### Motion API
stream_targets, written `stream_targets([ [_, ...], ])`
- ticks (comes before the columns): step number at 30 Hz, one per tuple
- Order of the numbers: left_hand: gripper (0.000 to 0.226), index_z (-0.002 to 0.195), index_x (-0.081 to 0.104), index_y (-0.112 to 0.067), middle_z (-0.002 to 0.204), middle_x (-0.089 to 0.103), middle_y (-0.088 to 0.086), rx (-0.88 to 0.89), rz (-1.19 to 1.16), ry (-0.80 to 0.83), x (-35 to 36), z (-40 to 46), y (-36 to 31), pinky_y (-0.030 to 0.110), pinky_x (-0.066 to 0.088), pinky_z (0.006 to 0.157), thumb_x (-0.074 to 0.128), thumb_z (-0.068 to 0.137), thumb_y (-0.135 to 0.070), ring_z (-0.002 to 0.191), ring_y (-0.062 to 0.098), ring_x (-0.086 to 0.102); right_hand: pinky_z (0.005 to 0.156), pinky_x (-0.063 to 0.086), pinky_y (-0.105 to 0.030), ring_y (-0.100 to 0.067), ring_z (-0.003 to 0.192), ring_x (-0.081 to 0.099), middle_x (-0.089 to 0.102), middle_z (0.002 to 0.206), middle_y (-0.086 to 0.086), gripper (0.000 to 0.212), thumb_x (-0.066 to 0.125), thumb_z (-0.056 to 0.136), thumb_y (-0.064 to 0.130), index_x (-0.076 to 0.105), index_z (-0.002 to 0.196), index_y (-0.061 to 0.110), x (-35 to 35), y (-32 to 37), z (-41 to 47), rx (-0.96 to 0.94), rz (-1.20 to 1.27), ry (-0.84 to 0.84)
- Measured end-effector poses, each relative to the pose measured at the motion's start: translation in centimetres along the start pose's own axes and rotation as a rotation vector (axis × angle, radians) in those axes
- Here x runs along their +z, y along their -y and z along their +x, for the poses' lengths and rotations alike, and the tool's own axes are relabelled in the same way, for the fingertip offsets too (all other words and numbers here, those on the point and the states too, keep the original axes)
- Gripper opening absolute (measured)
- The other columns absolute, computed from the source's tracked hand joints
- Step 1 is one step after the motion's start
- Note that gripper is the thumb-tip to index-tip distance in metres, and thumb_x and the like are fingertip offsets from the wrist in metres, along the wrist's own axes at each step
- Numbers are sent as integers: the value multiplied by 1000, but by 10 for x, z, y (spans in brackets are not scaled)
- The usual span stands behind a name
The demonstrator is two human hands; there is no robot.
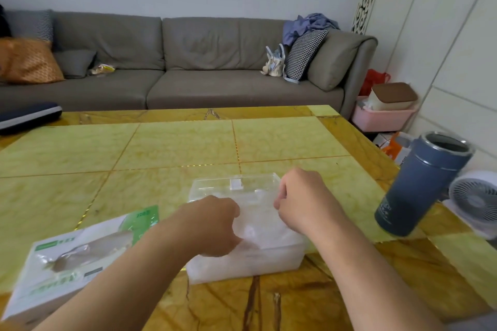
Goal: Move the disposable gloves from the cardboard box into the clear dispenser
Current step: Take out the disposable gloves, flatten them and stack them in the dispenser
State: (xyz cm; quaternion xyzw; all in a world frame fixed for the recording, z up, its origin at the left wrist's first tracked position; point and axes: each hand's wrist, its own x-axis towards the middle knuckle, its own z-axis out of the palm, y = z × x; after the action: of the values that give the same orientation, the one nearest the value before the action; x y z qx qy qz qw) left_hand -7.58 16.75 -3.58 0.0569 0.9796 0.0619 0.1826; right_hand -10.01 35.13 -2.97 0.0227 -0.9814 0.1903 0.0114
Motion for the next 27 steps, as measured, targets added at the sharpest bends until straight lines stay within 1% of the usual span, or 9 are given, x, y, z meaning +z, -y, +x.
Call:
stream_targets([
  [2, 62, 135, 56, -27, 121, 63, -5, 3, 61, 14, -1, 4, -5, 32, 56, 81, 72, 85, -60, 95, 18, 67, 56, 55, -36, -26, 74, 67, 62, 91, -3, 16, 71, 93, 16, 59, 83, 14, -7, 7, -6, -30, -85, -50],
  [5, 44, 123, 59, -23, 110, 63, -2, 19, 85, 7, -1, 8, -10, 31, 53, 69, 72, 86, -41, 83, 18, 66, 73, 56, -37, -19, 89, 59, 55, 99, 6, 13, 64, 90, 11, 57, 94, 20, -18, 28, -19, -220, -71, -146],
  [9, 26, 98, 51, -25, 80, 54, -8, 91, 162, -11, 4, 11, -10, 30, 41, 61, 70, 87, -40, 80, 18, 60, 63, 55, -39, -22, 73, 61, 61, 85, -1, 22, 46, 80, -1, 60, 79, 16, -12, 52, -28, -263, 101, 134],
  [12, 24, 93, 50, -23, 83, 60, -6, 111, 137, -36, 7, 12, -6, 33, 45, 63, 68, 85, -37, 92, 21, 66, 54, 38, -34, -23, 60, 49, 53, 76, -6, 17, 46, 81, -1, 49, 69, 12, -8, 53, -25, -217, -37, 259],
  [15, 20, 91, 50, -28, 80, 57, -8, 133, 123, -17, 9, 13, -3, 29, 42, 61, 65, 88, -41, 85, 20, 62, 47, 30, -30, -20, 56, 40, 48, 75, -5, 21, 52, 84, 3, 43, 68, 13, -11, 54, -27, -222, -97, 346],
  [19, 27, 72, 44, -30, 73, 51, -11, 136, 113, 13, 10, 12, -4, 30, 44, 66, 60, 91, -40, 79, 18, 56, 48, 37, -29, -23, 57, 50, 60, 85, -8, 17, 51, 78, -3, 67, 80, 4, -14, 56, -35, -231, -78, 434],
  [22, 15, 86, 56, -30, 80, 60, -10, 140, 94, 15, 12, 15, -2, 30, 48, 67, 61, 89, -44, 81, 17, 61, 48, 34, -29, -22, 58, 48, 57, 93, -8, 16, 52, 88, 1, 56, 75, 9, -13, 56, -37, -196, -111, 450],
  [25, 40, 115, 58, -27, 101, 68, -5, 111, 84, 34, 11, 15, 0, 37, 59, 76, 66, 84, -52, 91, 20, 67, 49, 31, -29, -19, 58, 41, 47, 86, -3, 27, 52, 96, 8, 46, 70, 15, -7, 49, -34, -159, -166, 418],
  [27, 49, 128, 52, -24, 108, 67, -1, 95, 102, 96, 9, 13, 2, 35, 56, 77, 67, 88, -47, 96, 21, 67, 48, 28, -28, -17, 56, 38, 42, 80, -1, 24, 51, 95, 7, 45, 73, 15, -5, 44, -32, -121, -175, 369],
])
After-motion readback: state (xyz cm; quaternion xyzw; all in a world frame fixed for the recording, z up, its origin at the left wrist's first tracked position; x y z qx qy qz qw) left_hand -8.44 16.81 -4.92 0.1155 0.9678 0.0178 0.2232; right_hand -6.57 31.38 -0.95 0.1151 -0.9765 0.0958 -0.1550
